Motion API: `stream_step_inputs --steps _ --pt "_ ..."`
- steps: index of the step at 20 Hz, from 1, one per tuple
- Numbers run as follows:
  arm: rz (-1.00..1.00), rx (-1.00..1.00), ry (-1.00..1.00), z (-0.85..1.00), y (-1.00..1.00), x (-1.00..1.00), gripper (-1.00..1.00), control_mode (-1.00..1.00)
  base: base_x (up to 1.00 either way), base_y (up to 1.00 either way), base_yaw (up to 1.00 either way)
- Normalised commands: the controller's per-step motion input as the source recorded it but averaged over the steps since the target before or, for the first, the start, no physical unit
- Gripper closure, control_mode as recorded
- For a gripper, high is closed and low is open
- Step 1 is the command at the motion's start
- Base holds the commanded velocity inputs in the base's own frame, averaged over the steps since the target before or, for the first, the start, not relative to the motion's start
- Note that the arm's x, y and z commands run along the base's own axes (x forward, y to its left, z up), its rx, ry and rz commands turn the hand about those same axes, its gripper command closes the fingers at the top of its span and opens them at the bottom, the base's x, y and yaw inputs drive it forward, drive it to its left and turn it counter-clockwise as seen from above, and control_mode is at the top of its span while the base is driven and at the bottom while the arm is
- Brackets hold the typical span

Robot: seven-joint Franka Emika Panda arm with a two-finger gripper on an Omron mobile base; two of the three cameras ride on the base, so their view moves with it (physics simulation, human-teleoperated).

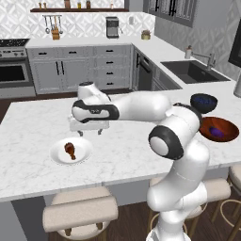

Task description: Pick the chicken drumstick and eggplant from their plates and place them in the bowl. Then put the bowl in the fridge.

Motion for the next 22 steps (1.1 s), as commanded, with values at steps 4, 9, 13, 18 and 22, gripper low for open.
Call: stream_step_inputs --steps 4,9,13,18,22 --pt "0.12 -0.02 0.01 -0.7 0.48 0.29 -1.0 -1.0 0.0 0.0 0.0" --pt "0.02 0.0 0.0 -0.35 0.44 0.21 -1.0 -1.0 0.0 0.0 0.0" --pt "0.0 0.0 0.0 -0.17 0.17 0.28 -1.0 -1.0 0.0 0.0 0.0" --pt "0.0 0.0 0.06 -0.16 0.34 0.16 -1.0 -1.0 0.0 0.0 0.0" --pt "0.0 0.0 0.07 -0.19 0.29 0.03 -1.0 -1.0 0.0 0.0 0.0"
